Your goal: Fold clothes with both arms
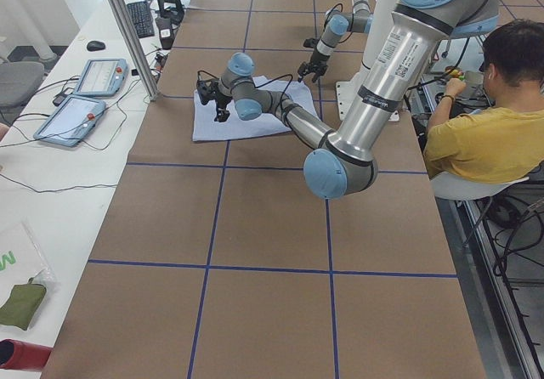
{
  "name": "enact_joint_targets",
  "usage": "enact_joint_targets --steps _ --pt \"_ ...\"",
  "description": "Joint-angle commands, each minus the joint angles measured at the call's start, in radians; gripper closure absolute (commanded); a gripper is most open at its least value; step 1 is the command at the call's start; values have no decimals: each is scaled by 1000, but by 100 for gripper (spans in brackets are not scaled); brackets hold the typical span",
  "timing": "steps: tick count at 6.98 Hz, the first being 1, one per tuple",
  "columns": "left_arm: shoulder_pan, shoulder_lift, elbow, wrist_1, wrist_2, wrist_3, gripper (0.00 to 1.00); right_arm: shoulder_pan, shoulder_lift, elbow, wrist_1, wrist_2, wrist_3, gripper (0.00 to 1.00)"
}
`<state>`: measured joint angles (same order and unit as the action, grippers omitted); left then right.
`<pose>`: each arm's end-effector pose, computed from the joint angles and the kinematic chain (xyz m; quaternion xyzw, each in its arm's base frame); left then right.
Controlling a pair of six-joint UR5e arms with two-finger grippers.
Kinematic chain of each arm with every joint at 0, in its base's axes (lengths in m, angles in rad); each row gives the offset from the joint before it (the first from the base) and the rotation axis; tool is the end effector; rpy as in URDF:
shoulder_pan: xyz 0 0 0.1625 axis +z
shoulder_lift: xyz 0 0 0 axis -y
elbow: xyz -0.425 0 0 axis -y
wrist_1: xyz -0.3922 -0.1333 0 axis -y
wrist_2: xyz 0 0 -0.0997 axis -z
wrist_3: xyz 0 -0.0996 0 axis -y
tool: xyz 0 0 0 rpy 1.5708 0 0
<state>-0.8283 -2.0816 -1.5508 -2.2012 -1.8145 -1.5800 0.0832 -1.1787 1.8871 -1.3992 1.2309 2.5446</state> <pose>0.3820 -0.5779 0.3006 0.1157 0.5251 -0.2828 0.7943 -0.5802 -0.2155 0.2831 -0.0427 -0.4448 0.5119 0.7337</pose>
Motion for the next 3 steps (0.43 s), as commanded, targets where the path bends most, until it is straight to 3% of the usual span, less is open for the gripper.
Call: enact_joint_targets --steps 1,2,3 --pt "0 -1 0 0 0 0 6 7 7 -11 6 -1 5 0" --pt "0 0 0 0 1 0 6 24 25 -13 9 1 8 1" --pt "0 -1 0 0 1 0 6 33 28 -13 8 1 9 13"
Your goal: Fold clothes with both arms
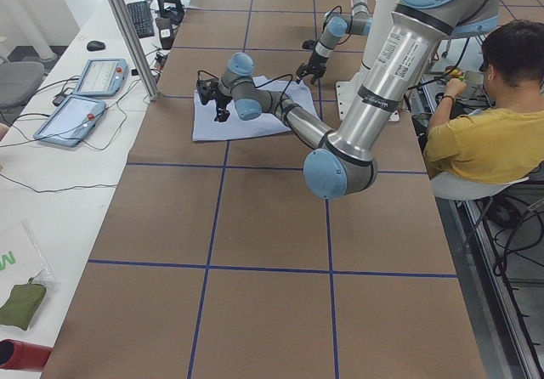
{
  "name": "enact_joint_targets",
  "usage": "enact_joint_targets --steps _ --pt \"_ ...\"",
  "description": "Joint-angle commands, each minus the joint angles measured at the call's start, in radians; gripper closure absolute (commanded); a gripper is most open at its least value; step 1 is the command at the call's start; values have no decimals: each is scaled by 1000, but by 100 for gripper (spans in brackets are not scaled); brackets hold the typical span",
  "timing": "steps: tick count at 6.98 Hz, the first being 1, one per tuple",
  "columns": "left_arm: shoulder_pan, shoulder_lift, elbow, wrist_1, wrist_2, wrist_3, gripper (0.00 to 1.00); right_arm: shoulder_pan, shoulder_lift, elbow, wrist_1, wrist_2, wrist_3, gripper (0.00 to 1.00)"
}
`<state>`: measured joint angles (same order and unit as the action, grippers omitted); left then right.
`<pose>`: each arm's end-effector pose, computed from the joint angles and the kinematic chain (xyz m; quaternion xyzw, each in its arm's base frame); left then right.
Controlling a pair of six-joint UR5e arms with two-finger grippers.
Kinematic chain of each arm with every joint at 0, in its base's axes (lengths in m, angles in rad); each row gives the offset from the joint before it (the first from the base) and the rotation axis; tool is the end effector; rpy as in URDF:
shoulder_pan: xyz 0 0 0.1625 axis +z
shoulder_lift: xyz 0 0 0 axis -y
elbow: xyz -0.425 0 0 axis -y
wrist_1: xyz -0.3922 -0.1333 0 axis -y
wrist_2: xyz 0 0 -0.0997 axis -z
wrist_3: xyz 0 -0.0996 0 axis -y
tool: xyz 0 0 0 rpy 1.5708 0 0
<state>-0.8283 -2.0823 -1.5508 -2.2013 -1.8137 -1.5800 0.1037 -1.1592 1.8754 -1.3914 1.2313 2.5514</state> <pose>0.3820 -0.5780 0.3001 0.1162 0.5253 -0.2829 0.7941 -0.5810 -0.2278 0.2754 -0.0433 -0.4510 0.5211 0.7233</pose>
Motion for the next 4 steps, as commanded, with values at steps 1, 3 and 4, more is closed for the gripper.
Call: enact_joint_targets --steps 1,3,4 --pt "0 1 -2 0 1 -2 6 14 9 -2 0 1 1 14" --pt "0 1 0 0 1 -2 6 11 12 -31 2 2 3 14" --pt "0 1 0 0 1 -2 6 11 13 -32 3 2 3 14"
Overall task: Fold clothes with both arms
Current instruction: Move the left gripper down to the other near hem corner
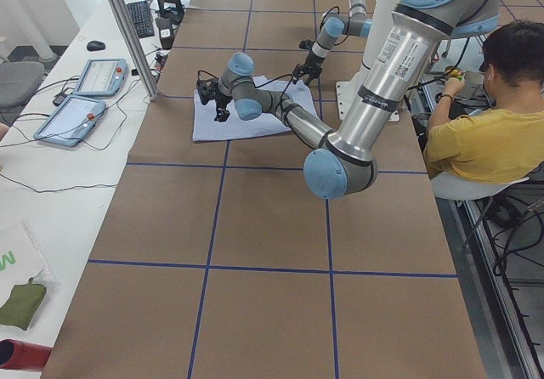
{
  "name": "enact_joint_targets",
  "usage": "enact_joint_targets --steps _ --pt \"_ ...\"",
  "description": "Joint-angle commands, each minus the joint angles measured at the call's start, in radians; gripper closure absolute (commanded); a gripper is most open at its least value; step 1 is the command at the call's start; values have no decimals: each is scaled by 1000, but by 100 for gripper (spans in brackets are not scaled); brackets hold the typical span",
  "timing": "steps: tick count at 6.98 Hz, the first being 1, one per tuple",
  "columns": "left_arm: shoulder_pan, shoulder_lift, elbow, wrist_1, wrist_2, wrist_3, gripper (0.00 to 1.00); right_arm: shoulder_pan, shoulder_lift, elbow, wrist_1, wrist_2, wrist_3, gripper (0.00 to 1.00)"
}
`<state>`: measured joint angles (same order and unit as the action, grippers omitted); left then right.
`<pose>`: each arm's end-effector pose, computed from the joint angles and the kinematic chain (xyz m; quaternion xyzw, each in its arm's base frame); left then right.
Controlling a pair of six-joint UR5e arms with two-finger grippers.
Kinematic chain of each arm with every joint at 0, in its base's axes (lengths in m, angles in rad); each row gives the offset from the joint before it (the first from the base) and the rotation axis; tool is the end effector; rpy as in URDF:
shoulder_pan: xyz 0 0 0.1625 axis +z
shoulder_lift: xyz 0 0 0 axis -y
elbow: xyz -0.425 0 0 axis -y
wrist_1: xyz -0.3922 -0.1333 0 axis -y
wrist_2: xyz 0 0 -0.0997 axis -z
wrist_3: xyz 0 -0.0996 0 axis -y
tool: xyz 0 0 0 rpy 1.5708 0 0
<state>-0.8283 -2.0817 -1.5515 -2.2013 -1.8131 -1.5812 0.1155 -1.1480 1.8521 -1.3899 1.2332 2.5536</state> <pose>0.3818 -0.5779 0.3002 0.1161 0.5253 -0.2835 0.7938 -0.5860 -0.2354 0.2785 -0.0396 -0.4468 0.5263 0.7223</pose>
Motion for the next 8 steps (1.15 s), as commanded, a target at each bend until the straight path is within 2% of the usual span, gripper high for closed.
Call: enact_joint_targets --steps 1,2,3,6,7,8 --pt "0 0 1 0 0 -19 7 0 5 -8 0 0 2 19" --pt "0 0 -1 -2 0 -40 8 1 13 -8 0 0 17 51" --pt "0 0 -1 -2 0 -40 8 3 13 -8 0 2 19 100" --pt "0 0 -2 0 0 -43 8 3 14 1 0 3 19 100" --pt "8 40 -34 -6 -3 -115 9 4 14 9 -4 5 19 100" --pt "38 76 -123 -3 -3 -194 9 3 7 28 -9 5 28 100"
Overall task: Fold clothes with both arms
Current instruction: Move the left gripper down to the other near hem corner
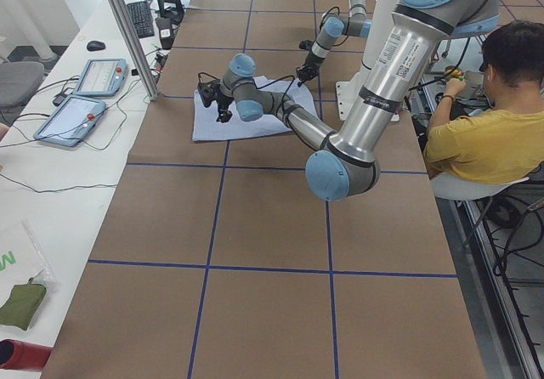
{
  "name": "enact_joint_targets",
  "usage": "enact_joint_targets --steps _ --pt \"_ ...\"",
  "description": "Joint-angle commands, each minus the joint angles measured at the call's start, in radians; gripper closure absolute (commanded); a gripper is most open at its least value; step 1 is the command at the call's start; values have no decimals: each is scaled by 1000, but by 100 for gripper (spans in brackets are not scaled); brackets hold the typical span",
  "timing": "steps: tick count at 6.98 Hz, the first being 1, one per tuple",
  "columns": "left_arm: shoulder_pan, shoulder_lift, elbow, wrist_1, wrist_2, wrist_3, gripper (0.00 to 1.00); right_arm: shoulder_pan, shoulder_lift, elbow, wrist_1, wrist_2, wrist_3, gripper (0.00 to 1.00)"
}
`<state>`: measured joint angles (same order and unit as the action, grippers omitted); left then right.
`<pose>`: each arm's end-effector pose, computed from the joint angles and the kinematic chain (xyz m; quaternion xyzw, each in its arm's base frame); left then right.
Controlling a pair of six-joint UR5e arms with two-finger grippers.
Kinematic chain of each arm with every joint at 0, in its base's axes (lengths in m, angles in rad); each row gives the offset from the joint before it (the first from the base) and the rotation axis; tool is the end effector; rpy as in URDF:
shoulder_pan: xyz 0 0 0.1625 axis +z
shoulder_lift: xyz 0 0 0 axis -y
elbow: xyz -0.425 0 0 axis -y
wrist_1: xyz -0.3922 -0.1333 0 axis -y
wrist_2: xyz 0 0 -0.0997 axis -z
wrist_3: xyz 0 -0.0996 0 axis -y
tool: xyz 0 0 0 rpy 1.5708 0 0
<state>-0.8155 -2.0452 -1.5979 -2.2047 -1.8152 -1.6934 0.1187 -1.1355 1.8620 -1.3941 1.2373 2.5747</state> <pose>0.3782 -0.5610 0.3024 0.0846 0.5369 -0.3198 0.7761 -0.5841 -0.2367 0.2673 -0.0494 -0.4528 0.5336 0.7126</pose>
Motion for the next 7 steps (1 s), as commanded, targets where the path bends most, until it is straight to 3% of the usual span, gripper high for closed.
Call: enact_joint_targets --steps 1,3,5,7 --pt "95 130 -181 0 10 -160 9 -7 -13 46 -8 1 16 100" --pt "224 218 -301 0 48 -326 9 -11 -15 51 -8 -1 16 100" --pt "402 287 -355 0 192 -455 9 -28 -15 52 -8 -4 16 100" --pt "499 354 -387 2 252 -527 11 -48 -26 54 -8 -7 22 100"
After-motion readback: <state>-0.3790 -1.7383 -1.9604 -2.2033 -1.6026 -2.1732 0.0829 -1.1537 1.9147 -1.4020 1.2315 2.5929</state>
